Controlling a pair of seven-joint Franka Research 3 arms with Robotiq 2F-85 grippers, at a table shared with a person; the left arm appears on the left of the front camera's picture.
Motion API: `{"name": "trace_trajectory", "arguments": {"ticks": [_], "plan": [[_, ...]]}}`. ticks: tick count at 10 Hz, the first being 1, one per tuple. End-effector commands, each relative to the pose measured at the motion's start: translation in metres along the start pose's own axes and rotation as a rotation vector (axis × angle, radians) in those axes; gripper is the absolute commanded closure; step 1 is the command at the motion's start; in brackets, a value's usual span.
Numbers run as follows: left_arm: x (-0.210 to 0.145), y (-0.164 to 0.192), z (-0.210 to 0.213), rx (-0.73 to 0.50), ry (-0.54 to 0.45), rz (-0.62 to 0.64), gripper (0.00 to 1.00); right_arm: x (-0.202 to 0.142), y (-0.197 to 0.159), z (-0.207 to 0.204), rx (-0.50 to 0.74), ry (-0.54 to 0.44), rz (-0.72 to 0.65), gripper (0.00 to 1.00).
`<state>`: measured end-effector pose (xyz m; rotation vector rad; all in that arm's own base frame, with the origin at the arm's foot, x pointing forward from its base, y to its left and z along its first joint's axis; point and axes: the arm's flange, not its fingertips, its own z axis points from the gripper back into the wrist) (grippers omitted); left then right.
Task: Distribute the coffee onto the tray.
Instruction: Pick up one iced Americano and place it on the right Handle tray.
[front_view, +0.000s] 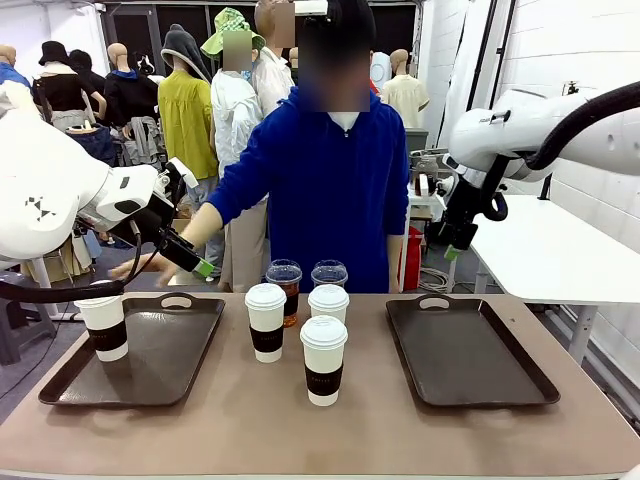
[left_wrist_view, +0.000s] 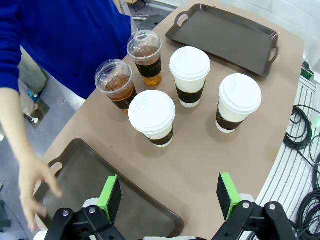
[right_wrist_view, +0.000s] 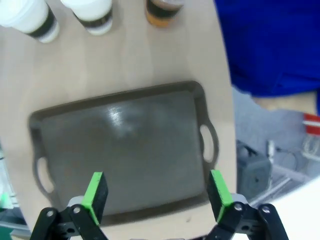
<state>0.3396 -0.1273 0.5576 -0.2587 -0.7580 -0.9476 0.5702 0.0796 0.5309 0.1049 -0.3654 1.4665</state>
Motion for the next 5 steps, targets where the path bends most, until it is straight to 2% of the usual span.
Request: {"name": "trace_trajectory", "arguments": {"ticks": [1, 3, 5], "plan": [[-0.001, 0.001, 0.000, -0.001, -0.001, 0.003, 0.00, -0.012, -0.024, -0.020, 0.036, -0.142, 0.072, 0.00], [-0.001, 0.001, 0.000, -0.001, -0.001, 0.003, 0.00, -0.020, -0.033, -0.042, 0.065, -0.243, 0.101, 0.00], [-0.001, 0.001, 0.000, -0.001, -0.001, 0.003, 0.00, -0.032, -0.038, -0.068, 0.097, -0.382, 0.074, 0.00]]}}
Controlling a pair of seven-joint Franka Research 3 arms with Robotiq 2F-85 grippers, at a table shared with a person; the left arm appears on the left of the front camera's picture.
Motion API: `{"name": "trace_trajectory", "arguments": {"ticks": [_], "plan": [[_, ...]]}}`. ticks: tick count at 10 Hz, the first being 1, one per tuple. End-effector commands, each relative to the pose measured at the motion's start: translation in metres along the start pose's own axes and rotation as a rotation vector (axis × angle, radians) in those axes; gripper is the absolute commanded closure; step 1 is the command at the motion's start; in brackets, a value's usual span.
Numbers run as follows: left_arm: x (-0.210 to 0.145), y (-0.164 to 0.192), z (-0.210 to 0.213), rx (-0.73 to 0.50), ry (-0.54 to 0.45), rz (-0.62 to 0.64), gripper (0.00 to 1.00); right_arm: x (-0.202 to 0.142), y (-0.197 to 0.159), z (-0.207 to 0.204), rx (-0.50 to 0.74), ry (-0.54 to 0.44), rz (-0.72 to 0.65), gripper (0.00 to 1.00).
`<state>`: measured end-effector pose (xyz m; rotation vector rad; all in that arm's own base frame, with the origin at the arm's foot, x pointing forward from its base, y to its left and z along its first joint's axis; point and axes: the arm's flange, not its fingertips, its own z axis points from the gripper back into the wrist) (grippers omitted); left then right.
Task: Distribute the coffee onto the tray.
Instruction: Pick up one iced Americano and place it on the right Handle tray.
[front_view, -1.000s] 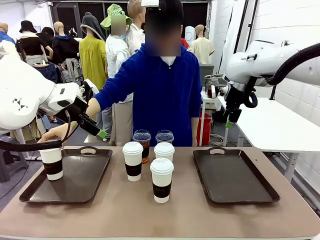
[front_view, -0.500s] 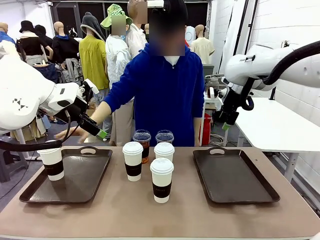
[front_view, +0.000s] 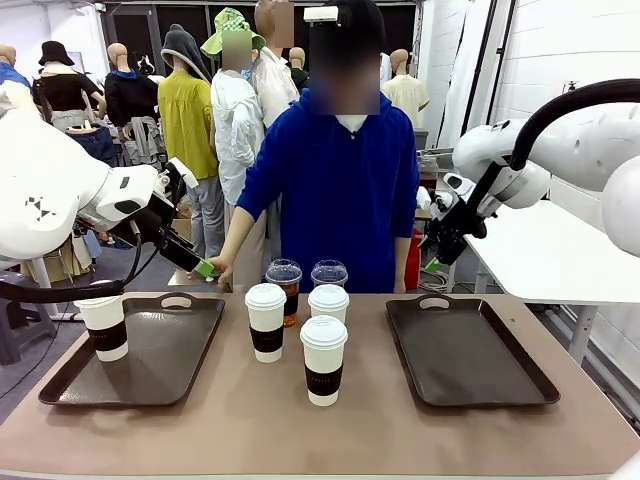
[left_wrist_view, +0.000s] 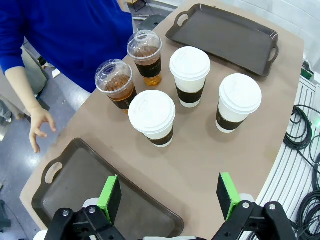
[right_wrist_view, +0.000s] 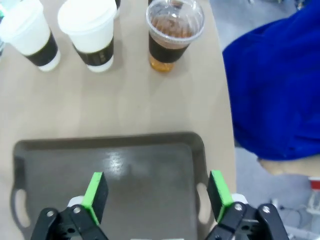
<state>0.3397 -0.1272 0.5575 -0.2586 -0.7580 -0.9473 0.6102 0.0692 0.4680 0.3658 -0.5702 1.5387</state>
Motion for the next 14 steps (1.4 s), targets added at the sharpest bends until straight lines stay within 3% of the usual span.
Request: {"name": "trace_trajectory", "arguments": {"ticks": [1, 10, 14], "plan": [[-0.001, 0.001, 0.000, -0.001, -0.002, 0.003, 0.00, -0.018, -0.009, -0.015, 0.031, -0.176, -0.022, 0.00], [-0.001, 0.001, 0.000, -0.001, -0.002, 0.003, 0.00, -0.088, -0.024, -0.108, 0.071, -0.592, -0.072, 0.00], [-0.001, 0.001, 0.000, -0.001, -0.002, 0.003, 0.00, -0.090, -0.028, -0.127, 0.028, -0.665, -0.133, 0.00]]}}
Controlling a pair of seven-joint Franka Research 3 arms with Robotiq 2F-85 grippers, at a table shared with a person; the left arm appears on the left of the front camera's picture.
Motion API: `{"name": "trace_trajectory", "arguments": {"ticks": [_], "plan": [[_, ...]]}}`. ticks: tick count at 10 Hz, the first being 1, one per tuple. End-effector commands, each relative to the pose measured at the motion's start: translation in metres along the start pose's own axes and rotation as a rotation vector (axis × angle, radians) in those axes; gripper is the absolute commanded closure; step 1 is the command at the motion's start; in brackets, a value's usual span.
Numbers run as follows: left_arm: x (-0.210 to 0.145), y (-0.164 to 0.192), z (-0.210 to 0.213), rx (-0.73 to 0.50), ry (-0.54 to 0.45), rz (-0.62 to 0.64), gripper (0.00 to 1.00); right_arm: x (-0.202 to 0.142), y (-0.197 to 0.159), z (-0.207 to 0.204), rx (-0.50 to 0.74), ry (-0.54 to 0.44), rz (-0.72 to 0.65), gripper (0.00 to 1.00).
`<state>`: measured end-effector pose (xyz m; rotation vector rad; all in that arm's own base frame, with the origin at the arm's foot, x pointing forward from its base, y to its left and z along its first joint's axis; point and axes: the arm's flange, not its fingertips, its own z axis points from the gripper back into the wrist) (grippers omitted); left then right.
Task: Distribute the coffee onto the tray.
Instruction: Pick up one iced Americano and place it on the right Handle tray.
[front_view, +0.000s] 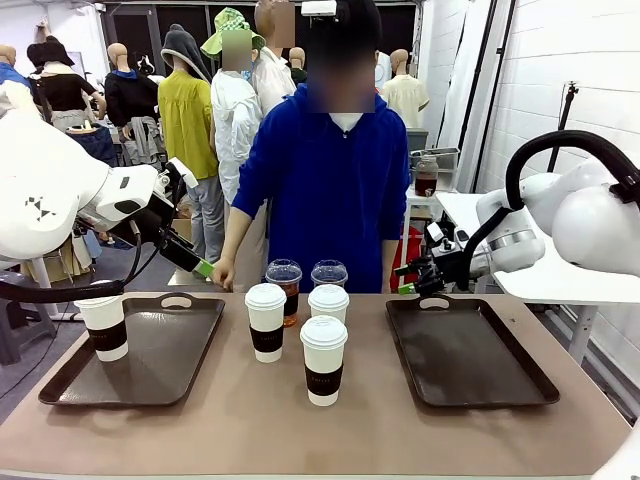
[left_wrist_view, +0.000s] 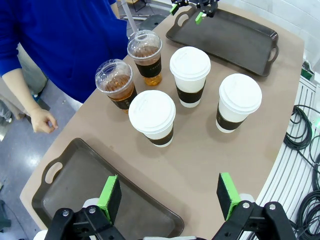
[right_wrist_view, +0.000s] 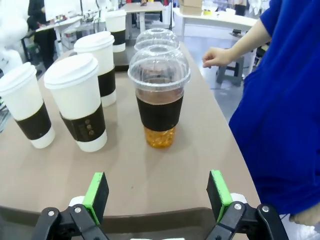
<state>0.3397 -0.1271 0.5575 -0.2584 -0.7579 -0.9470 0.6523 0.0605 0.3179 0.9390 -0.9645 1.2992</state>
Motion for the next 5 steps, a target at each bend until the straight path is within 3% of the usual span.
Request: {"name": "trace_trajectory", "arguments": {"ticks": [1, 2, 3, 4, 5], "plan": [[-0.0007, 0.0009, 0.0002, -0.001, -0.002, 0.003, 0.00, 0.0010, -0.0054, -0.0076, -0.011, -0.046, 0.001, 0.00], [-0.0007, 0.0009, 0.0002, -0.001, -0.002, 0.003, 0.00, 0.0032, -0.0060, -0.0065, 0.035, -0.032, 0.017, 0.00], [-0.0007, 0.0009, 0.0002, -0.001, -0.002, 0.003, 0.00, 0.0092, -0.0079, 0.0005, 0.187, 0.015, 0.066, 0.00], [-0.0007, 0.0009, 0.0002, -0.001, -0.002, 0.003, 0.00, 0.0007, 0.0001, -0.0043, 0.002, -0.021, -0.006, 0.00], [-0.0007, 0.0009, 0.0002, -0.001, -0.002, 0.003, 0.00, 0.0007, 0.0001, -0.0043, 0.002, -0.021, -0.006, 0.00]]}}
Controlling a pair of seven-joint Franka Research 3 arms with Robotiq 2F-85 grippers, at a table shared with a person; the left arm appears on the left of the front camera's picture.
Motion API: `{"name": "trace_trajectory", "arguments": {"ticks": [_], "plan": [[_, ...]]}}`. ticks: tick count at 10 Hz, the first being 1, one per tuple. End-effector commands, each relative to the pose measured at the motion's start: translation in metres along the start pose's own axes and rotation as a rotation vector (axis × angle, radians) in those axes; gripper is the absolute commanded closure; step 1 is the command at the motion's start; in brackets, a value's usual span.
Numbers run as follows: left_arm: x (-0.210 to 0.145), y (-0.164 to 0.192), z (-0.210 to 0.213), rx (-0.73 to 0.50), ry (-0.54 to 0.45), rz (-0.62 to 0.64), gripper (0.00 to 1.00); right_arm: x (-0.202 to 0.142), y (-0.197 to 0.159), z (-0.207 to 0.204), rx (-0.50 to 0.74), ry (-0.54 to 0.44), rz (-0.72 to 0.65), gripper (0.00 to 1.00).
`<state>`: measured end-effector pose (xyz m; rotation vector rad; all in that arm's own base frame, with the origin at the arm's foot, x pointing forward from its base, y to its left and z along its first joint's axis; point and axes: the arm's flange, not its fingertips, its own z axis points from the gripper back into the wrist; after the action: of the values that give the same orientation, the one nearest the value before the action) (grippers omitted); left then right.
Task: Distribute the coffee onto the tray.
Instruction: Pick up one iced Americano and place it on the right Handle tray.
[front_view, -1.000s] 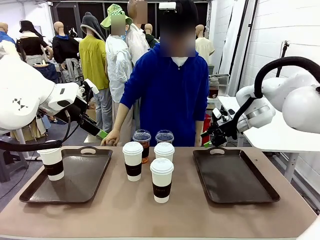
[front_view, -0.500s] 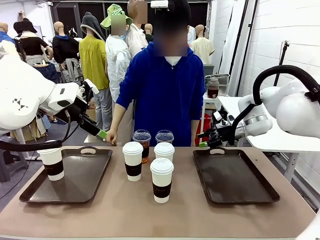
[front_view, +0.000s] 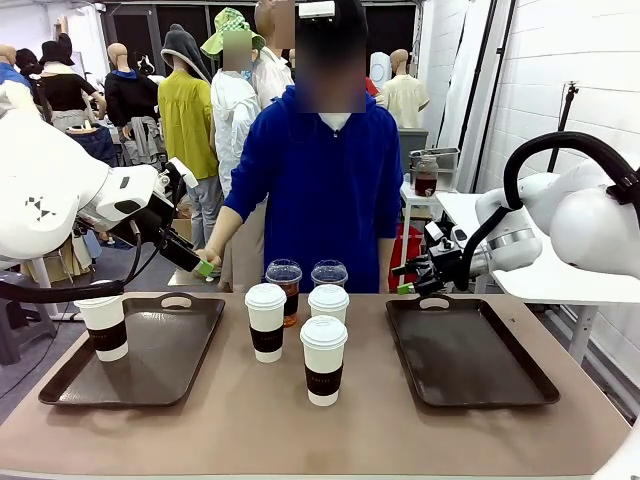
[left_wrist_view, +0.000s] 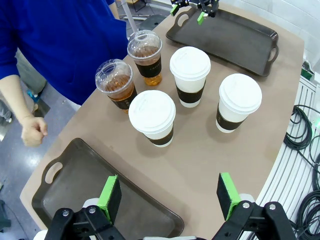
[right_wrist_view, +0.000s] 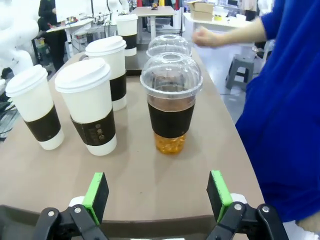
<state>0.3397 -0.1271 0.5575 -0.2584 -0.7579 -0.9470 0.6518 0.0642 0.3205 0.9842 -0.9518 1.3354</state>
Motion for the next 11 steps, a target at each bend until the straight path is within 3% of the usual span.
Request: {"name": "trace_trajectory", "arguments": {"ticks": [1, 3, 11], "plan": [[-0.001, 0.001, 0.000, -0.001, -0.002, 0.003, 0.00, -0.003, -0.001, -0.002, -0.050, -0.008, -0.018, 0.00], [-0.001, 0.001, 0.000, -0.001, -0.002, 0.003, 0.00, -0.001, -0.001, 0.002, -0.016, -0.003, -0.004, 0.00], [-0.001, 0.001, 0.000, -0.001, -0.002, 0.003, 0.00, -0.018, -0.017, -0.081, 0.022, -0.104, 0.010, 0.00]]}}
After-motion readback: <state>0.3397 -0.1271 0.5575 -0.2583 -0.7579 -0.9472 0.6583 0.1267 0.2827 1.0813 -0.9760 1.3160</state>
